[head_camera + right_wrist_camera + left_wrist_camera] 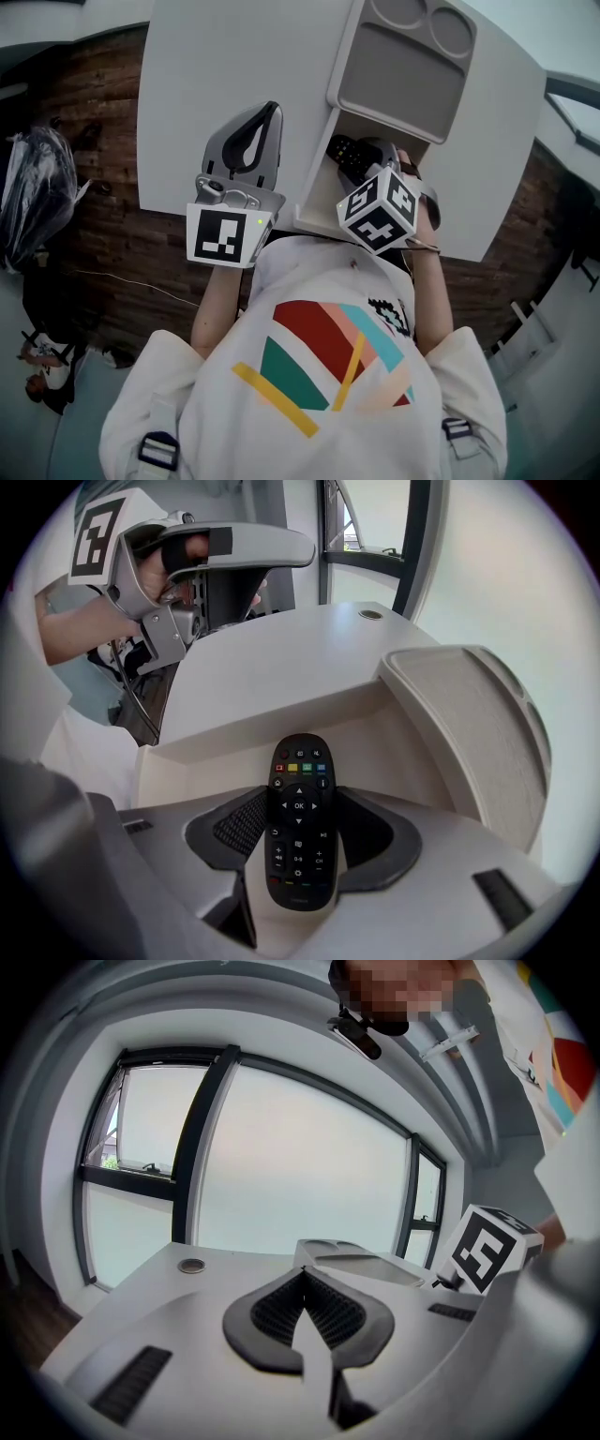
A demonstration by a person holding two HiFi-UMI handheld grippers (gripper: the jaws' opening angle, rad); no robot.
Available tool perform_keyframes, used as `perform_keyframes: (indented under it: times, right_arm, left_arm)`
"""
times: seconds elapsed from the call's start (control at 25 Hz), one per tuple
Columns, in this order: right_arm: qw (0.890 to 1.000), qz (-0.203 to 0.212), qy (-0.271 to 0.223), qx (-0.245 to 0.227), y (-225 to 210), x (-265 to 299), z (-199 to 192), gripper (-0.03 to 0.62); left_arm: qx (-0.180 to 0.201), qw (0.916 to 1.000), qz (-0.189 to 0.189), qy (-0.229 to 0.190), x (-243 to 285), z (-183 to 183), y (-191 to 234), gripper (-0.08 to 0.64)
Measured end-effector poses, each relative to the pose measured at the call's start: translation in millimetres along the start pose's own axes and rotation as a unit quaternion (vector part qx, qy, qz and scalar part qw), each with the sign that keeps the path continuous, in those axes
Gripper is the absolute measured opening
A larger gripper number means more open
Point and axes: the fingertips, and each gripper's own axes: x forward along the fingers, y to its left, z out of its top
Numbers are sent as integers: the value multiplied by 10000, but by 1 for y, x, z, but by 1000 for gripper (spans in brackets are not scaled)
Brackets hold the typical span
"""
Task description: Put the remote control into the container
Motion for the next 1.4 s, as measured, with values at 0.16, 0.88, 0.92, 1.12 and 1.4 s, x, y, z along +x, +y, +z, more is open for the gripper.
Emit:
perform_keyframes:
  times: [0.16,0.88,0.92,1.12,1.4]
  right_arm:
    - [9999,-14,131,-99,3,4,-1,233]
    - [9997,-200,-117,61,-6,5,-2,303]
    - [9997,-209,-133,61,-6,5,-2,303]
    - [9997,-175,-151,8,-5,5,0,302]
    - [9998,-155,-147,-2,-5,6,0,304]
  left_arm:
    - [51,10000,-59,29,3,-1,-3,6]
    - [109,9999,-28,103,8,-2,-5,6]
    - [111,9999,-23,110,8,-2,-5,6]
    - [101,9999,-65,100,7,-6,-7,6]
    - [115,9998,-55,134,7,-9,-8,6]
